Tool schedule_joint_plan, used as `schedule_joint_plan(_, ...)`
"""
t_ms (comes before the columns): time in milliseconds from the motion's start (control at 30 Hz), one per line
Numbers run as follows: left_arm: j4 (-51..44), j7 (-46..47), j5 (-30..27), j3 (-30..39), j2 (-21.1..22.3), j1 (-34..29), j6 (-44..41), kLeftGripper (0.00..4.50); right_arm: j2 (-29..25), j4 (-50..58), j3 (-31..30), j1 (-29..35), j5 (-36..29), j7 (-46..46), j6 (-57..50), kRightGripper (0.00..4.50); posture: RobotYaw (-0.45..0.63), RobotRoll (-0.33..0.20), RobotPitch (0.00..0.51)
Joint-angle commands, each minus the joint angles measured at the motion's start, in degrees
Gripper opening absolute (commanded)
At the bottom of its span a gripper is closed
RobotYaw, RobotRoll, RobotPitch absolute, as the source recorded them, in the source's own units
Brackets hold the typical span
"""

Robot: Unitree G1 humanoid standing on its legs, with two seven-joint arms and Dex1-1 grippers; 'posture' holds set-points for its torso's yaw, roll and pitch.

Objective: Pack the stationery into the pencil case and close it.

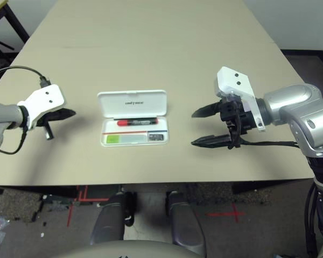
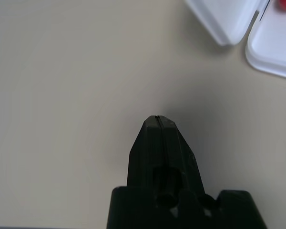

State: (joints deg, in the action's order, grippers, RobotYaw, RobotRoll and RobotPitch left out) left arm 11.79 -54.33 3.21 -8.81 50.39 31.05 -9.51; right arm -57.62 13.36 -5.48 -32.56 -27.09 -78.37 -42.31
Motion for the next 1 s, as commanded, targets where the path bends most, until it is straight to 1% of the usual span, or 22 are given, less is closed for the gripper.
schedule_joint_plan(33, 2.7, 2.6, 1.4, -1.1, -4.0, 2.1, 1.4, 0.02, 0.5, 0.8, -0.4, -0.3, -0.8, 0.6, -0.5, 4.50, -0.05, 0.000, 0.167)
schedule_joint_plan(200, 3.7, 3.3, 0.1, -0.2, -8.4, 2.9, 2.3, 0.02, 0.7, 0.6, -0.5, -0.6, -0.4, 0.9, -0.2, 4.50, -0.06, 0.000, 0.164)
schedule_joint_plan(333, 2.7, 2.5, -1.6, 0.7, -10.3, 2.6, 1.5, 0.02, 0.7, 0.8, -0.5, -0.5, -0.5, 1.2, -0.3, 4.50, -0.07, 0.000, 0.162)
schedule_joint_plan(400, 2.5, 1.9, -2.2, 0.8, -10.5, 2.6, 1.7, 0.02, 0.7, 0.9, -0.4, -0.4, -0.5, 1.4, -0.3, 4.50, -0.07, 0.000, 0.161)
schedule_joint_plan(567, -0.9, -1.9, -6.4, 1.5, -11.4, 1.8, 0.9, 0.02, 0.6, 0.8, -0.5, -0.4, -0.4, 1.7, -0.2, 4.50, -0.07, 0.000, 0.159)
schedule_joint_plan(767, -7.3, -8.1, -10.8, 1.3, -10.1, -1.5, -1.2, 0.02, 1.0, 0.7, -0.9, -0.5, -0.1, 2.1, 0.0, 4.50, -0.07, 0.000, 0.156)
schedule_joint_plan(867, -9.7, -9.7, -11.7, 1.1, -9.6, -2.8, -2.4, 0.02, 1.0, 0.7, -1.0, -0.3, 0.1, 2.2, 0.2, 4.50, -0.07, 0.000, 0.156)
schedule_joint_plan(1000, -11.3, -10.0, -11.4, 0.7, -9.6, -3.3, -2.5, 0.02, 1.1, 0.4, -1.4, -0.6, 0.4, 2.4, 0.4, 4.50, -0.07, 0.000, 0.156)
